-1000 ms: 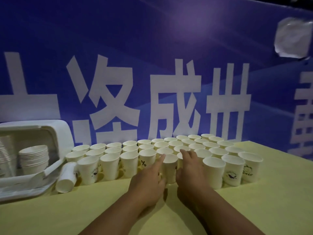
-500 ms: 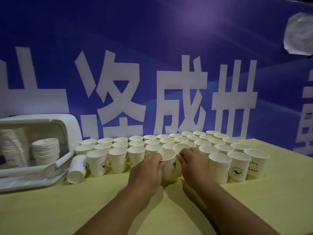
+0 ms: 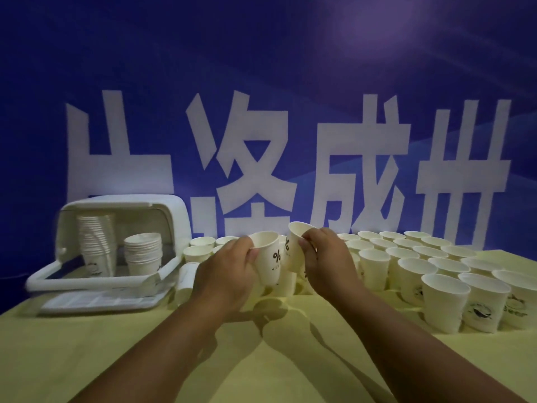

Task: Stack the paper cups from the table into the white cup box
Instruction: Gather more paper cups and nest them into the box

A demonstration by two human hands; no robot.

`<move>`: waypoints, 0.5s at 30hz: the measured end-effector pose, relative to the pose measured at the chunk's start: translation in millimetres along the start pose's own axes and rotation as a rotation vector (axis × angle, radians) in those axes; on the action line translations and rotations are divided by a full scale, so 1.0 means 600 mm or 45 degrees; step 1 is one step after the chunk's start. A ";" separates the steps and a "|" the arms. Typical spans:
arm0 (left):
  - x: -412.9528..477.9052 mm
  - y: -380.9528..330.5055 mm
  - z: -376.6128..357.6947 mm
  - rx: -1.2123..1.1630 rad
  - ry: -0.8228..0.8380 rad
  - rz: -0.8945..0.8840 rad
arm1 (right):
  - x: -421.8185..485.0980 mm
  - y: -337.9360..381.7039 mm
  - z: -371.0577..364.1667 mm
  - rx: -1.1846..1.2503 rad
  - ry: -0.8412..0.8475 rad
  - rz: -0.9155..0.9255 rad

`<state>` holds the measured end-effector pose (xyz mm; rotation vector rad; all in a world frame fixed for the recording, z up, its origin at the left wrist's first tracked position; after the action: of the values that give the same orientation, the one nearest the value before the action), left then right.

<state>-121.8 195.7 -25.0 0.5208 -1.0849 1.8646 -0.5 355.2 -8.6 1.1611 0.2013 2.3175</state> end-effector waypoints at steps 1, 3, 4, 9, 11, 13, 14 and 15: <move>0.004 0.012 0.016 0.018 -0.031 -0.015 | 0.006 0.014 -0.009 0.023 -0.003 0.016; 0.013 0.036 0.046 0.041 -0.102 -0.045 | 0.016 0.045 -0.027 0.081 -0.011 0.050; 0.018 0.047 0.062 0.050 -0.143 -0.062 | 0.021 0.060 -0.037 0.115 -0.016 0.067; 0.039 0.103 0.127 0.038 -0.320 -0.093 | 0.042 0.134 -0.082 0.240 -0.049 0.124; 0.042 0.135 0.156 0.028 -0.413 -0.079 | 0.050 0.162 -0.099 0.295 -0.056 0.137; 0.040 0.169 0.182 0.035 -0.515 -0.069 | 0.058 0.186 -0.116 0.354 -0.066 0.134; 0.038 0.185 0.193 0.027 -0.553 -0.056 | 0.062 0.198 -0.123 0.379 -0.075 0.133; 0.036 0.201 0.202 0.015 -0.575 -0.039 | 0.065 0.210 -0.130 0.398 -0.086 0.136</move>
<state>-244.9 77.0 -2.7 0.9925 -1.3461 1.7698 -130.1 277.1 15.7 1.4303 0.5025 2.3938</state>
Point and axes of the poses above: each hand's wrist, its own x-axis towards the middle knuckle, its own z-axis out of the back of the hand, y = z × x, the point moved 8 cm from there along x, towards the middle knuckle, and after that the axes turned 13 degrees about -x, right-handed, at the moved point
